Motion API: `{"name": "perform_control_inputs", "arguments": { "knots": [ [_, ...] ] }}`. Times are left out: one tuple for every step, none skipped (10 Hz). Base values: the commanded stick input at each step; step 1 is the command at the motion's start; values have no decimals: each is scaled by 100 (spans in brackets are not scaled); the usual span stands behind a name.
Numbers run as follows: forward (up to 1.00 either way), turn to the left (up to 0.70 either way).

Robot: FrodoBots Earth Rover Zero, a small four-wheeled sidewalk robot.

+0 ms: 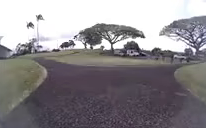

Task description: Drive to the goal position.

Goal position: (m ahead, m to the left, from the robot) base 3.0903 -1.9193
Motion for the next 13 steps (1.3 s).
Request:
{"name": "perform_control_inputs", "arguments": {
  "knots": [
    [85, 0],
    [85, 0],
    [85, -3],
    [85, -29],
    [85, -33],
    [85, -34],
    [85, -34],
    [85, -34],
    [85, -34],
    [85, -34],
    [85, -34],
    [85, -34],
    [85, -34]
  ]
}}
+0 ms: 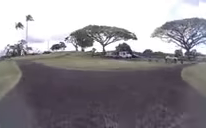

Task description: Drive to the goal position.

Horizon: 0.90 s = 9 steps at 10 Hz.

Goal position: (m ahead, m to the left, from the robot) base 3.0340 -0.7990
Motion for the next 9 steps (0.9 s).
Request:
{"name": "perform_control_inputs", "arguments": {
  "knots": [
    [85, -34],
    [85, -34],
    [85, -34],
    [85, -34],
    [85, -34],
    [85, -34],
    [85, -25],
    [85, -9],
    [85, 0]
  ]
}}
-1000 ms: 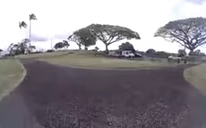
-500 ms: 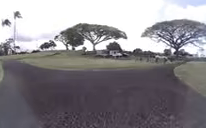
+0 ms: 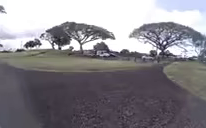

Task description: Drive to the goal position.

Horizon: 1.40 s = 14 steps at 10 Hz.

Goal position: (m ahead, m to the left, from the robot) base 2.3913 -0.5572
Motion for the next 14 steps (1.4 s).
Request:
{"name": "perform_control_inputs", "arguments": {
  "knots": [
    [85, 0],
    [85, 0],
    [85, 0],
    [85, 0],
    [85, 0],
    [85, 0],
    [85, 0],
    [85, 0],
    [85, -3],
    [85, -8],
    [85, -22],
    [85, -29],
    [85, -32],
    [85, -34]
  ]
}}
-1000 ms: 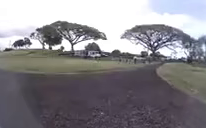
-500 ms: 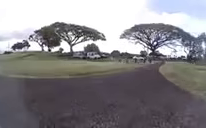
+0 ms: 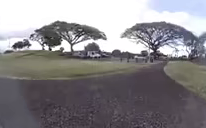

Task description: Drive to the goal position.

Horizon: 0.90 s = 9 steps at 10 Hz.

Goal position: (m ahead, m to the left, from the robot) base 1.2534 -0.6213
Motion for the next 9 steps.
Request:
{"name": "perform_control_inputs", "arguments": {
  "knots": [
    [85, -34],
    [85, -34],
    [85, -34],
    [85, -34],
    [85, -34],
    [85, -34],
    [85, -34],
    [85, -34],
    [85, -31]
  ]
}}
